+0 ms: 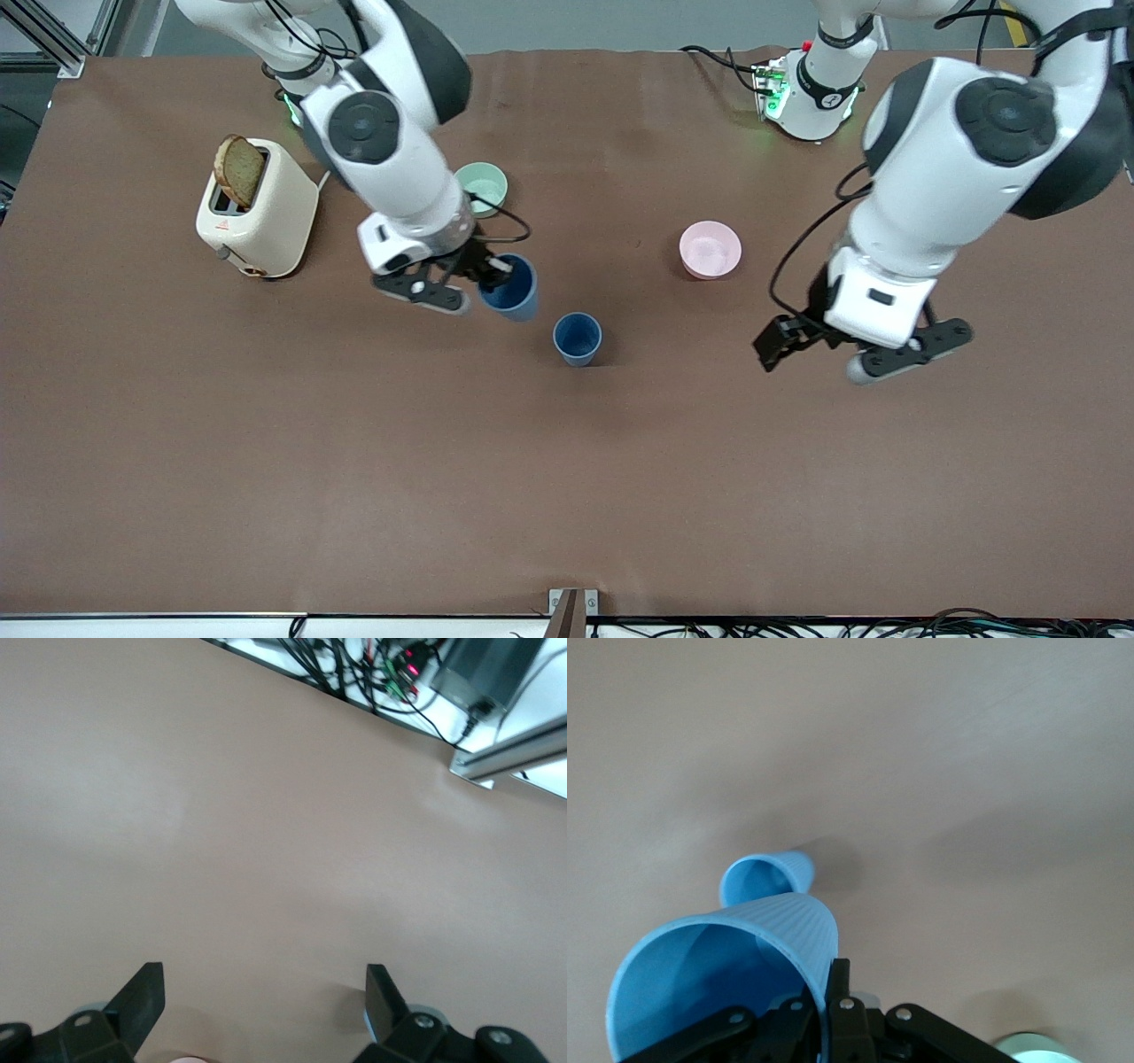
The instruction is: Stack blue cups with both arms
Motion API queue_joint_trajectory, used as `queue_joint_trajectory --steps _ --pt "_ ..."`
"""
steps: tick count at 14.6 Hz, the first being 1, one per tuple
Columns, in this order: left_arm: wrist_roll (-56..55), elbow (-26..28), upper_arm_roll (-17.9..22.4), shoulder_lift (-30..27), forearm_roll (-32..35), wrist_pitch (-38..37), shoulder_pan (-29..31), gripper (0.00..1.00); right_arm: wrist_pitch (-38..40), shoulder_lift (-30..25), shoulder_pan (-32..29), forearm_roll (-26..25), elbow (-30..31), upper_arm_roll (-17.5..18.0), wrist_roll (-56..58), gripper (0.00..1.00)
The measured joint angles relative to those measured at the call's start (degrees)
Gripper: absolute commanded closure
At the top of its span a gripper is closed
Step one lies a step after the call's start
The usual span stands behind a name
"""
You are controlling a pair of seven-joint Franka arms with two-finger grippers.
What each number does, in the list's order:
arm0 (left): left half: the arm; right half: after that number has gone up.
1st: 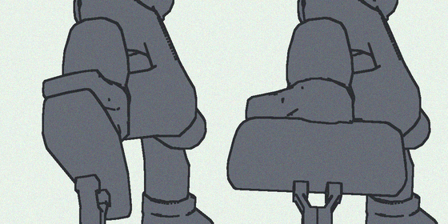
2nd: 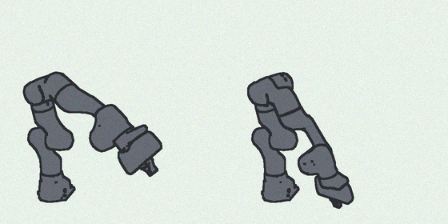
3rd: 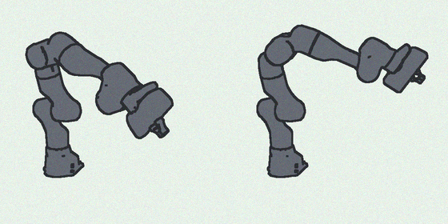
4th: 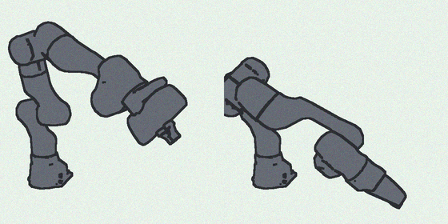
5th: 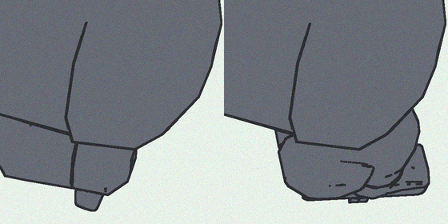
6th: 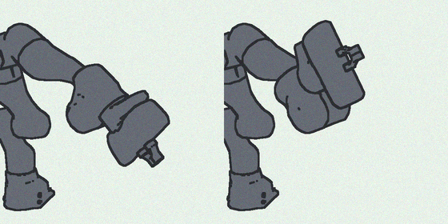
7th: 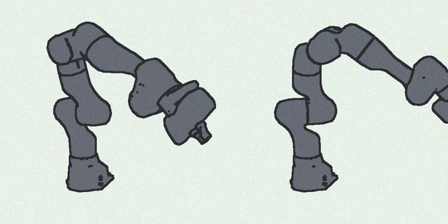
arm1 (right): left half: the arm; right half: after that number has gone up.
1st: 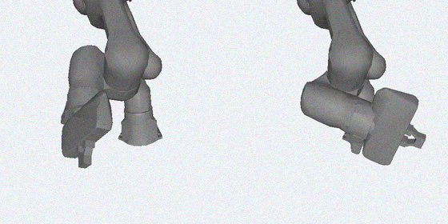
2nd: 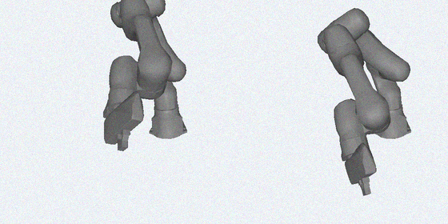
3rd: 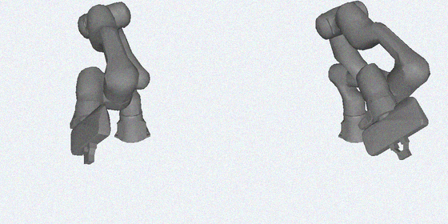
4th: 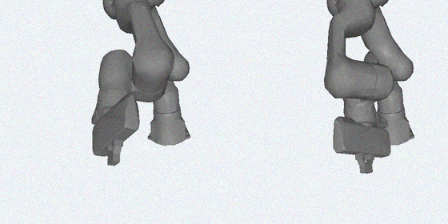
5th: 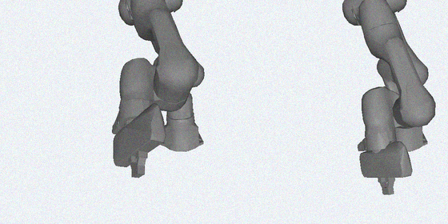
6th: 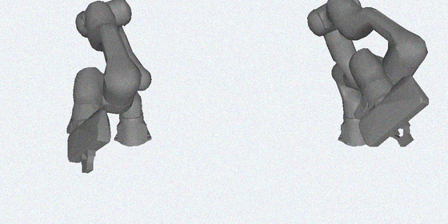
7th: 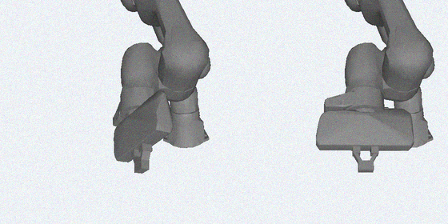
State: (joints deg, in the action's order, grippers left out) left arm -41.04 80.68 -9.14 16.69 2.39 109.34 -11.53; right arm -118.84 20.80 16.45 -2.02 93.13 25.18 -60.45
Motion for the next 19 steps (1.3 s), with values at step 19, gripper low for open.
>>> queue_joint_trajectory --steps 19 --pt "27.44 4.84 -0.41 -17.81 -0.09 -24.61 11.76 0.00 -4.65 13.85 5.43 -7.02 -7.12 -0.03 -8.16 0.99"
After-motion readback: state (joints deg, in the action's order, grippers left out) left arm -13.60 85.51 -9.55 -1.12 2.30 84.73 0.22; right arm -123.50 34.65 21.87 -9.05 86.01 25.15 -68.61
